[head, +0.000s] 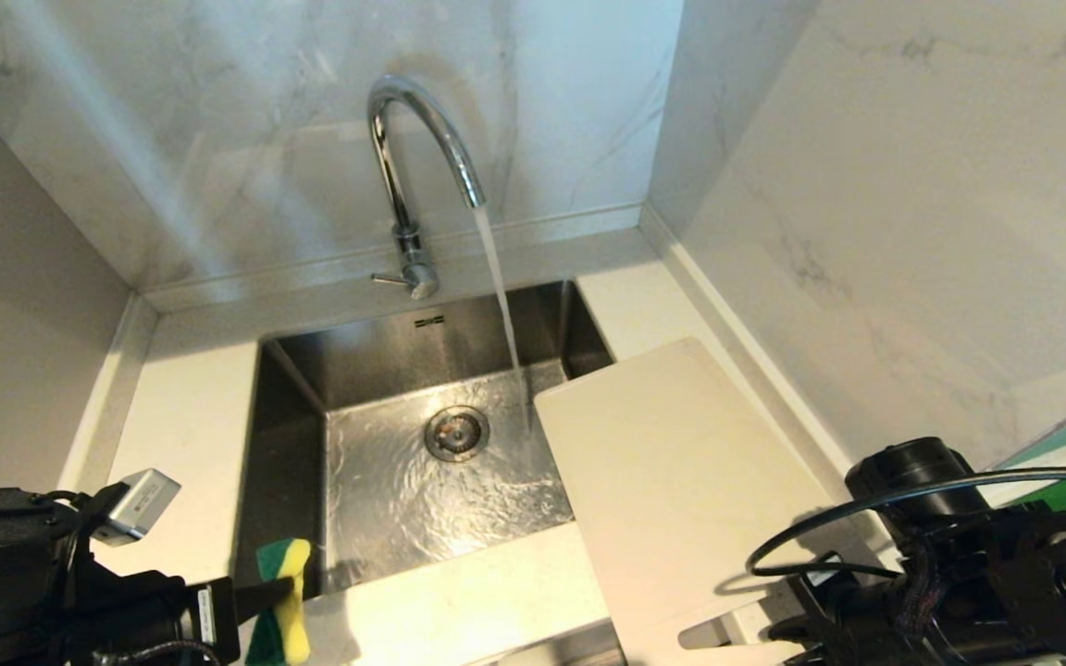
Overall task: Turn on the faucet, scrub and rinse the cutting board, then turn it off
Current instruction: Put down the cutting board
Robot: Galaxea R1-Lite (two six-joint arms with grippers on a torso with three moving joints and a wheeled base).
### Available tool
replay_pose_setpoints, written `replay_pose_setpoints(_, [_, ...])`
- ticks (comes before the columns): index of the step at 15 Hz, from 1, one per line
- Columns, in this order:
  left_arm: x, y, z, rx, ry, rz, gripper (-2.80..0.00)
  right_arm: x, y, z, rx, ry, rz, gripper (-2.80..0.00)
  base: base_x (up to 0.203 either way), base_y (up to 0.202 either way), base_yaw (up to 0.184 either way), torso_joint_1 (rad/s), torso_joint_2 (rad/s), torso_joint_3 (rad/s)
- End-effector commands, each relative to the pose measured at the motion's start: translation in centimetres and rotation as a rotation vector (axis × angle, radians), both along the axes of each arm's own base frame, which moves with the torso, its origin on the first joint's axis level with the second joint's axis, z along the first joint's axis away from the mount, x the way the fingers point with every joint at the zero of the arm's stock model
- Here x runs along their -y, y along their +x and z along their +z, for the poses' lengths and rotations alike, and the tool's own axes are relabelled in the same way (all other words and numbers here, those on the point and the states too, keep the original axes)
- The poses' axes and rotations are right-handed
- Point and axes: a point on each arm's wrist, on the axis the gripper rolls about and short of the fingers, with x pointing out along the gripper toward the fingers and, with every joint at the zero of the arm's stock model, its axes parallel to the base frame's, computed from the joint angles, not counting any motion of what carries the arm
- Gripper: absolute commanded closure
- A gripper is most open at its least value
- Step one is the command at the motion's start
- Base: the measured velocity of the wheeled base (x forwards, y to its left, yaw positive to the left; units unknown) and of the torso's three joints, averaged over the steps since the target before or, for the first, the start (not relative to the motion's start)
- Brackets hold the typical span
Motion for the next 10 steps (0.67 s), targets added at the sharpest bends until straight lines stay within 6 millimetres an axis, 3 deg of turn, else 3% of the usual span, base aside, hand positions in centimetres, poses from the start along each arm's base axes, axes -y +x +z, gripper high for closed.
replay_pose_setpoints(1, [0.1,0.0,0.0,-0.001,-0.002,0.0,0.0,0.0,0.2,-0.7,-0.035,0.007,-0.003,0.0,0.0,0.0,0.0,0.0,0.0,0.0])
replay_pose_setpoints(10, [0.1,0.0,0.0,0.0,-0.003,-0.002,0.0,0.3,0.6,-2.5,-0.114,0.02,0.02,0.0,0.0,0.0,0.0,0.0,0.0,0.0])
